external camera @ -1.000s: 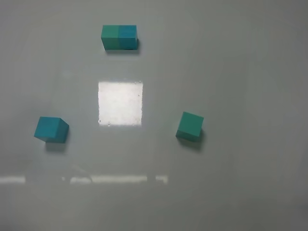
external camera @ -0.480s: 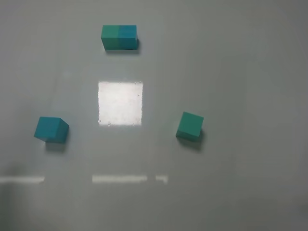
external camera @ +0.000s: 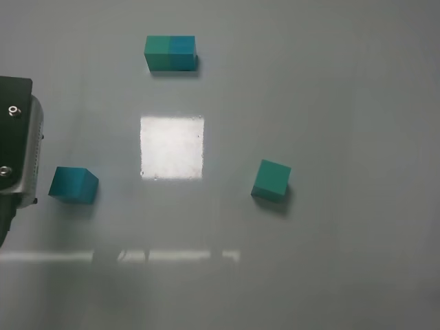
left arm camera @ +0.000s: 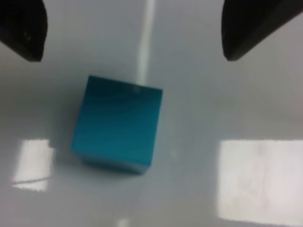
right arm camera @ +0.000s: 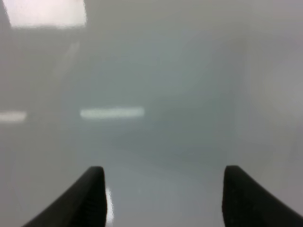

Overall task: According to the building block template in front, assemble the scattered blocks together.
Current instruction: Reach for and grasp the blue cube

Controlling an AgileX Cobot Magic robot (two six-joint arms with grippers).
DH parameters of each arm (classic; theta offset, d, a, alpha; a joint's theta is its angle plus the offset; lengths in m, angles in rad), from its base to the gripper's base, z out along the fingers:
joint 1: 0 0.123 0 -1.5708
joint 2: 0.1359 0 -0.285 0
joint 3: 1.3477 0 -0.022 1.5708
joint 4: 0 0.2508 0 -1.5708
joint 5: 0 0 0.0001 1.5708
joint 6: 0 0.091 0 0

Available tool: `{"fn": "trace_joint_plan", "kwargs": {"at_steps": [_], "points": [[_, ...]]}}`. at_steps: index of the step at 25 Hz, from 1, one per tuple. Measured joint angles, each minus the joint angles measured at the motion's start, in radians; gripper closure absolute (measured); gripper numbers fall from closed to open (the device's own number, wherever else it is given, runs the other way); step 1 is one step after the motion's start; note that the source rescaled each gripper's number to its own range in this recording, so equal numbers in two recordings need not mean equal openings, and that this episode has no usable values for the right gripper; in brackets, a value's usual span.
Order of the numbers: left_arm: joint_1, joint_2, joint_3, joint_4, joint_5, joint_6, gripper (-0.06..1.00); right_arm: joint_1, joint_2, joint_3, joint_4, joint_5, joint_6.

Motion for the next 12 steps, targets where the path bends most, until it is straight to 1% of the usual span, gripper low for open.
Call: {"fn": "trace_joint_plan", "kwargs": {"at_steps": [5,12], "points": [[-0.011,0.071,-0.012,-0.001,-0.012,0.005,-0.05,0.000,0.000,0.000,0.000,0.000,0.000],[-0.011,0.108,-0.012,0.007,-0.014,0.015,-0.05,0.000,0.000,0.000,0.000,0.000,0.000]]}}
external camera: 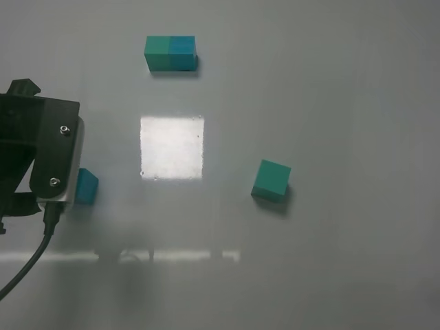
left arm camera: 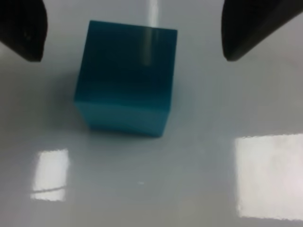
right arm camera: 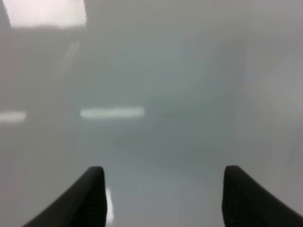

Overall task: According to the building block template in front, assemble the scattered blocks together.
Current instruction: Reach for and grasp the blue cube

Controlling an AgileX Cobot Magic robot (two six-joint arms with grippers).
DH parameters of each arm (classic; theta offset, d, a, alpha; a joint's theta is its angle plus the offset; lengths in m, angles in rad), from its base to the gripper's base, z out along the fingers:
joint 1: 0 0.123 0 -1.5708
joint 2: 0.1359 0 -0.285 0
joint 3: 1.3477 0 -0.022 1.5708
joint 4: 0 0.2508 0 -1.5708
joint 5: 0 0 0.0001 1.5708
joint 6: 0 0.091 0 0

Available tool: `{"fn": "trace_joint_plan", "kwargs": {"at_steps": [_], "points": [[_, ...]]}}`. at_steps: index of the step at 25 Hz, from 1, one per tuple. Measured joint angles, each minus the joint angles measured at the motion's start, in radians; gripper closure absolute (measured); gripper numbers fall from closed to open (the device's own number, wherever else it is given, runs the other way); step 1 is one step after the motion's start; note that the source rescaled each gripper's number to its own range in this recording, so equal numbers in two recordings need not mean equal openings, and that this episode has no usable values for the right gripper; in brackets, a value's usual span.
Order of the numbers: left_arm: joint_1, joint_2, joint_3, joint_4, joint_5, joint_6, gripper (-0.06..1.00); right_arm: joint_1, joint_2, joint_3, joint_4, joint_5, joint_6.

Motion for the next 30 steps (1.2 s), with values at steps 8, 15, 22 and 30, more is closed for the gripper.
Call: {"fn": "trace_joint_plan", "kwargs": {"at_steps": [8,15,22,30], "points": [[0.000,0.047,0.000,0.021,-0.006,0.006,-0.05,0.000,0.000,0.000,0.000,0.000,0.000],[-0.015,0.080,0.000,0.046,-0.019,0.007,0.05,0.000,0.000,0.000,0.000,0.000,0.000],[-0.029,0.115,-0.001,0.051,-0.033,0.007,0.09,0.000,0.000,0.000,0.000,0.000,0.000],[-0.029,0.128,0.000,0.058,-0.033,0.007,0.54,0.000,0.000,0.000,0.000,0.000,0.000]]}}
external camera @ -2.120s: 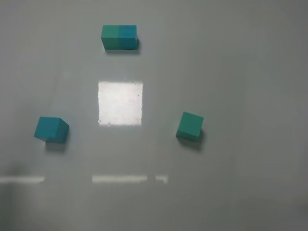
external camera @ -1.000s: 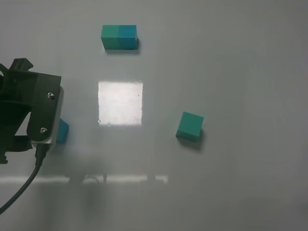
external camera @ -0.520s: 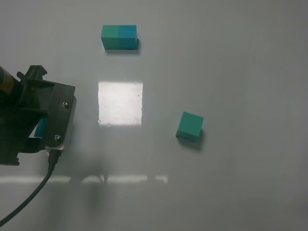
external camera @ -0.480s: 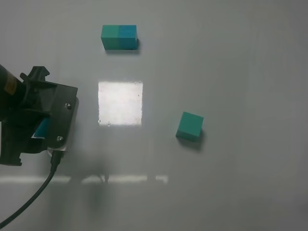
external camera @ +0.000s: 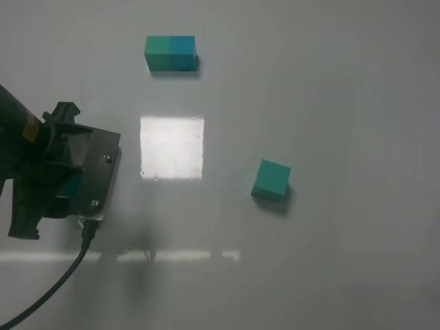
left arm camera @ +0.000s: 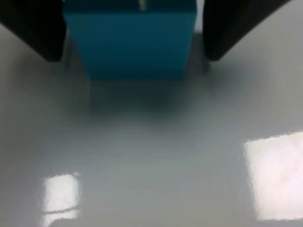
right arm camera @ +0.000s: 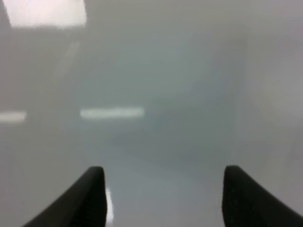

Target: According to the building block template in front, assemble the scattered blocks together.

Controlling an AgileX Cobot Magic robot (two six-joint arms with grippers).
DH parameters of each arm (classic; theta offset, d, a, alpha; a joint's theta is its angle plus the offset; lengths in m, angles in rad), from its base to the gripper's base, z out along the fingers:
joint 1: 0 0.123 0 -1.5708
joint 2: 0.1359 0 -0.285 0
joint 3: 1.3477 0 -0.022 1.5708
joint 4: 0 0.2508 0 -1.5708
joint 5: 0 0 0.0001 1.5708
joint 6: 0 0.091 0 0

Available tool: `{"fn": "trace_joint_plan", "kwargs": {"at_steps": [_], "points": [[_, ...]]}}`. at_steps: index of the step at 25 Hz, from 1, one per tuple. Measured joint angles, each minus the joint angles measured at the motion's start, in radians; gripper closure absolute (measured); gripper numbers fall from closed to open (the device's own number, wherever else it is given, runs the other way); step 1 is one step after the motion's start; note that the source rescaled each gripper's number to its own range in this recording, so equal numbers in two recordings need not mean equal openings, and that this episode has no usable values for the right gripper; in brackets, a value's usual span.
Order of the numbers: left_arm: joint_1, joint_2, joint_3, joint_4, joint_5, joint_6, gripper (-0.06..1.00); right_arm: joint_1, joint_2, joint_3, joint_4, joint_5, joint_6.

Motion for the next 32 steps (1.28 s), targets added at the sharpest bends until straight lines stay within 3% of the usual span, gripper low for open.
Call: {"fn": "trace_joint_plan", "kwargs": {"at_steps": [1,2,9,19,32], "points": [[0.000,0.000,0.000,0.001,0.000,0.000,0.85,0.000,0.000,0.000,0.000,0.000,0.000],[0.000,0.000,-0.001,0.001,0.001,0.000,0.94,0.000,0.000,0.000,0.000,0.000,0.000],[-0.024,0.000,-0.029,0.001,0.015,0.000,0.93,0.000,0.000,0.000,0.000,0.000,0.000],[-0.205,0.018,-0.218,-0.003,0.036,0.000,0.93,0.000,0.000,0.000,0.000,0.000,0.000],[-0.405,0.277,-0.560,-0.015,0.055,0.006,0.93,0.000,0.000,0.000,0.000,0.000,0.000]]}}
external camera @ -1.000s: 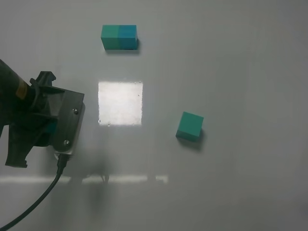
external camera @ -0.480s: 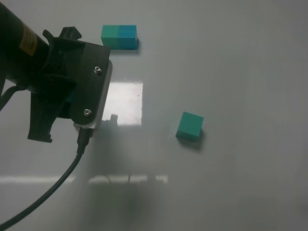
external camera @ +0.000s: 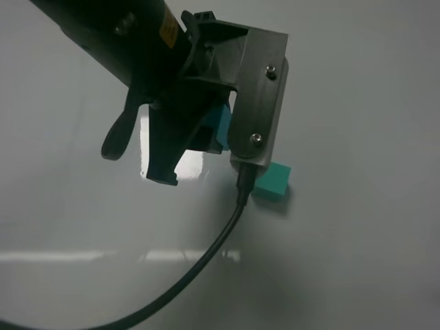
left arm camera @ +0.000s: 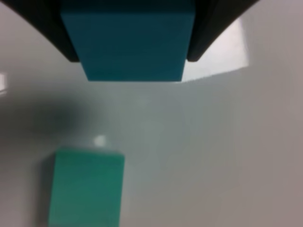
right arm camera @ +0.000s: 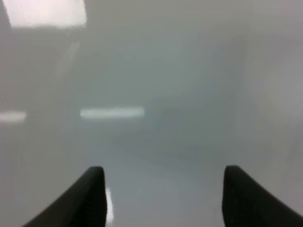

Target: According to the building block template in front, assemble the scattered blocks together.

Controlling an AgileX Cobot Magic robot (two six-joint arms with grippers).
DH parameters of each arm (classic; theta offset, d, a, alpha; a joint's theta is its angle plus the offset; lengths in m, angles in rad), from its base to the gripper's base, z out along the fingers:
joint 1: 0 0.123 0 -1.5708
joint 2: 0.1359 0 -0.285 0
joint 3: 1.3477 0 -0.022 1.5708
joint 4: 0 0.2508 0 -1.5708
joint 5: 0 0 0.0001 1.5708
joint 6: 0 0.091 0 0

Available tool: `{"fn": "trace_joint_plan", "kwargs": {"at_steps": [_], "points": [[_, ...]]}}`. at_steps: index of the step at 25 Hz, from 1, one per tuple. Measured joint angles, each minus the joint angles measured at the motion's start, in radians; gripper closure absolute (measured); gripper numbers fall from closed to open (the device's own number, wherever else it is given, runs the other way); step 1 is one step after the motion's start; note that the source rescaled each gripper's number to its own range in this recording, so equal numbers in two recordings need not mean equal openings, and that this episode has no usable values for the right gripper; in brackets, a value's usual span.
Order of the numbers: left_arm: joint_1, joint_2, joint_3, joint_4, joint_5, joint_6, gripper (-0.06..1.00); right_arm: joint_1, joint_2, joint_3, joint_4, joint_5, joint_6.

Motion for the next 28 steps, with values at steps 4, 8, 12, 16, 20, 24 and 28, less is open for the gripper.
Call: {"fn": "trace_joint_plan", "kwargs": {"at_steps": [4,8,12,16,20,24,28], "points": [[-0.057,0.045,-0.065,-0.001,0.000,0.021,0.93,0.000,0.000,0.000,0.000,0.000,0.000],[-0.094,0.079,-0.086,-0.006,-0.006,0.032,0.93,0.000,0.000,0.000,0.000,0.000,0.000],[-0.107,0.112,-0.086,-0.013,-0.012,0.050,0.93,0.000,0.000,0.000,0.000,0.000,0.000],[-0.123,0.151,-0.102,-0.038,-0.032,0.053,0.93,0.000,0.000,0.000,0.000,0.000,0.000],[-0.144,0.204,-0.173,-0.052,-0.039,0.054,0.93,0.000,0.000,0.000,0.000,0.000,0.000],[-0.147,0.260,-0.239,-0.058,-0.038,0.054,0.93,0.000,0.000,0.000,0.000,0.000,0.000],[-0.146,0.315,-0.264,-0.058,-0.035,0.057,0.93,0.000,0.000,0.000,0.000,0.000,0.000]]}}
